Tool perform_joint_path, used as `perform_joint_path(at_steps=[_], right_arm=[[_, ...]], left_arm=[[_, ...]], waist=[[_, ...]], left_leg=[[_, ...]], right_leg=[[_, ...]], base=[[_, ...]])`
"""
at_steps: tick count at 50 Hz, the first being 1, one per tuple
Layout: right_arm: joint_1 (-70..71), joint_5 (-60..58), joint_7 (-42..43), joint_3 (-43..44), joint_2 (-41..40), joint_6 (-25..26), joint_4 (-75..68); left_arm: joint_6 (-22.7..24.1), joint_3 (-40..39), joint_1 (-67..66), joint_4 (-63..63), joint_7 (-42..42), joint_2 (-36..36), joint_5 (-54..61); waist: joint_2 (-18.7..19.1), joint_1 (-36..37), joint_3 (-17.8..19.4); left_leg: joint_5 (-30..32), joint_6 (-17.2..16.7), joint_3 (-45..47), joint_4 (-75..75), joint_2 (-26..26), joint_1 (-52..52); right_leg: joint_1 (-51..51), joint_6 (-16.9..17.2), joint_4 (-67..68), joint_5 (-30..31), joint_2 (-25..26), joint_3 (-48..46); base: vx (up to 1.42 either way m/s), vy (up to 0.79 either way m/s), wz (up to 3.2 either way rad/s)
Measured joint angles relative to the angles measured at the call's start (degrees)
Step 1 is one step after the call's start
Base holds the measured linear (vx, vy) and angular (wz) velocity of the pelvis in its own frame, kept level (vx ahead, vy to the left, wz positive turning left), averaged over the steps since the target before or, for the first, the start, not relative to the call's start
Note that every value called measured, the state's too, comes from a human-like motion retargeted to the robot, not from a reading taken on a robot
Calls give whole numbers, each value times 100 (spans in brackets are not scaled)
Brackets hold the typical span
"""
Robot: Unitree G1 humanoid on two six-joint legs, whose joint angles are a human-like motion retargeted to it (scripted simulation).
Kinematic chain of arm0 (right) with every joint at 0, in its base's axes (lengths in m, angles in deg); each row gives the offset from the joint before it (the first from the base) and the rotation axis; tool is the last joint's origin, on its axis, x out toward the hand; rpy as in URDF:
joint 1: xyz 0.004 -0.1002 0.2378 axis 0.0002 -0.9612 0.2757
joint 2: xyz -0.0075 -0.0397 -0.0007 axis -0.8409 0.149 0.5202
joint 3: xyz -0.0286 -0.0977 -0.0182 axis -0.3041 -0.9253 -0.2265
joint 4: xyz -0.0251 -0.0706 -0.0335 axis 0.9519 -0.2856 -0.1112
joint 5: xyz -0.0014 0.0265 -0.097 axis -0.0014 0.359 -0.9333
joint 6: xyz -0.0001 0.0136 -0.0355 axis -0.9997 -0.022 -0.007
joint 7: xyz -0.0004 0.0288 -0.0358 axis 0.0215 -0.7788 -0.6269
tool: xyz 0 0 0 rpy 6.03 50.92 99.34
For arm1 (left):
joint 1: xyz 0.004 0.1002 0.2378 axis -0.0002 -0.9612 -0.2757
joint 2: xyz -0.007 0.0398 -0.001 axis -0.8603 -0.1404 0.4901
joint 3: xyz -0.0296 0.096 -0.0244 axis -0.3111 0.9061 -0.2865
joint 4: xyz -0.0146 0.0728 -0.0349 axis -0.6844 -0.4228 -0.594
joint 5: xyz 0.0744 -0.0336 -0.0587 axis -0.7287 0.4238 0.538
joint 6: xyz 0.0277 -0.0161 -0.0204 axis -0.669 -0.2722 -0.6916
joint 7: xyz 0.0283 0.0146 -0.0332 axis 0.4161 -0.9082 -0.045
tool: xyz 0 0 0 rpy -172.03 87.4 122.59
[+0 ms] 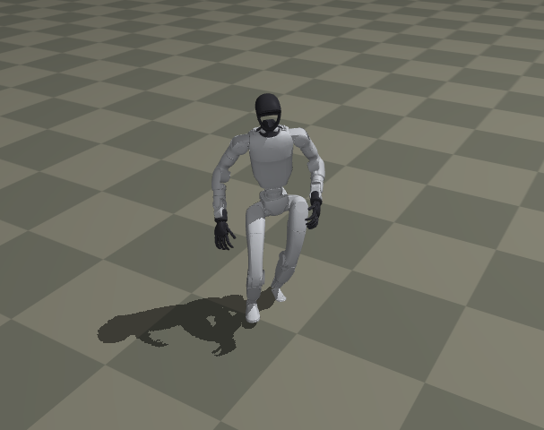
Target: Dance
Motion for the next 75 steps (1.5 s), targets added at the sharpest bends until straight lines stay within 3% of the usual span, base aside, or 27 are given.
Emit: perform_joint_path(at_steps=[5,10,15,19,23,25,28,30,32,35,39,42,45,47,49,52,55,57,62,65,68,72,75], right_arm=[[105,570,-153,21,28,3,1401],[348,842,-416,-202,-51,-6,2428],[908,874,-778,-667,-134,-33,2968],[1086,853,-1006,-925,-96,-82,3077],[589,811,-1097,-856,-86,-157,2864],[70,760,-1046,-686,4,-190,2574],[-764,658,-879,-375,201,-176,1963],[-1327,462,-791,-102,256,-258,1456],[-1812,224,-813,135,342,-355,1089],[-2399,76,-826,498,602,-472,983],[-2801,251,-404,1253,892,-448,1474],[-2755,340,108,1705,972,-413,2018],[-2248,347,691,1936,955,-403,2583],[-1599,296,1105,1958,922,-352,2956],[-808,310,1402,1865,850,-271,3215],[49,568,1406,1669,605,-200,3458],[59,892,990,1462,351,-263,3586],[-326,991,602,1335,267,-323,3487],[-1606,905,-163,1291,114,-280,2440],[-2180,661,-438,1345,11,-294,1552],[-2676,715,-504,1571,57,-296,1367],[-3099,1029,-114,2075,55,-224,1865],[-3016,1146,361,2476,127,-239,2430]], left_arm=[[-297,-116,-1035,-1494,-675,22,-359],[-487,-50,-1860,-2054,-1413,-273,-472],[-561,-106,-2315,-1811,-1932,-490,-243],[-521,-250,-2509,-1505,-1934,-418,-106],[-459,-462,-2571,-1166,-1592,-162,78],[-445,-596,-2518,-945,-1333,11,228],[-324,-850,-2158,-353,-797,179,453],[-261,-995,-1670,312,-260,203,517],[-163,-1137,-1020,1028,240,178,439],[75,-1328,20,2007,890,93,241],[491,-1456,1144,2845,1432,-98,85],[661,-1531,1381,3034,1567,-210,86],[640,-1647,1008,2749,1582,-181,143],[513,-1765,553,2224,1520,-139,110],[315,-1895,74,1565,1343,-151,10],[9,-2090,-748,724,903,-212,-69],[-97,-2221,-1507,391,602,-104,11],[-94,-2250,-1754,504,552,57,35],[110,-2268,-1125,1526,696,191,-24],[168,-2222,-206,2036,922,71,-63],[339,-2252,355,2580,1125,-34,168],[645,-2599,491,3324,1382,-240,536],[748,-3104,230,3692,1531,-431,650]], waist=[[-320,99,162],[-386,476,136],[321,1211,-48],[472,1411,-349],[179,1211,-600],[-167,878,-619],[-646,262,-521],[-973,-83,-356],[-1017,-242,-252],[-683,-387,-152],[126,-498,-38],[481,-380,-51],[627,-75,-56],[787,265,32],[881,660,47],[818,1238,-60],[599,1477,-154],[366,1270,-169],[-606,82,-109],[-824,-337,34],[-360,-485,113],[254,-365,86],[358,-30,119]], left_leg=[[-195,256,251,776,-245,-177],[-349,331,432,1771,-22,-725],[-349,-12,380,3214,1195,-1813],[-349,-5,380,3202,1466,-2327],[-349,117,453,2420,966,-2068],[-349,301,483,2016,374,-1768],[-349,560,382,1789,-469,-1286],[-349,659,215,1556,-963,-828],[-349,604,-25,1198,-1063,-305],[-349,259,-274,768,-672,540],[200,-581,-440,687,358,1241],[556,-1083,-483,1444,899,1289],[957,-1283,-228,3062,1442,881],[1142,-1231,3,4424,1995,320],[950,-915,218,5337,2544,-406],[423,-454,462,5325,2945,-1361],[66,-345,760,3869,2602,-1494],[-23,-315,885,2880,2000,-1141],[-349,142,680,1188,121,83],[-288,146,280,332,-262,1028],[90,-394,162,494,415,1512],[1017,-1171,155,2095,1647,1144],[1496,-1230,188,4052,2293,489]], right_leg=[[1105,-104,924,-151,34,147],[2357,-107,-84,-534,583,-23],[2676,-648,-1704,-954,1718,-495],[2606,-698,-2416,-841,1938,-609],[2439,-530,-2065,-948,1483,-553],[2223,-365,-1148,-969,884,-414],[1652,-206,953,-464,33,-77],[1154,-179,2106,-129,-221,415],[715,-229,2508,77,-75,658],[429,-278,1904,200,431,517],[806,-251,-191,297,1439,-1],[1301,-372,-1016,275,2042,-217],[1746,-689,-1068,-26,2366,-341],[2020,-880,-1188,-246,2632,-425],[2310,-959,-1550,-339,2817,-423],[2856,-884,-2309,-181,2899,-297],[3281,-557,-2537,138,2646,-167],[3147,-278,-1781,338,2196,-111],[1528,111,1442,418,549,383],[782,33,1907,327,345,626],[825,-187,759,254,909,191],[1425,-530,-1048,303,2010,-290],[1766,-944,-1178,-24,2511,-423]], base=[[-13,0,-25],[-10,-2,-36],[-3,1,-83],[7,6,-11],[15,10,70],[18,9,149],[25,5,164],[33,1,126],[42,-4,48],[52,-8,-5],[55,-14,-10],[50,-16,-13],[47,-12,-11],[50,-8,-28],[54,-3,-35],[59,5,-38],[59,15,7],[53,18,79],[54,11,138],[71,1,58],[78,-7,3],[73,-14,-8],[65,-15,-23]])
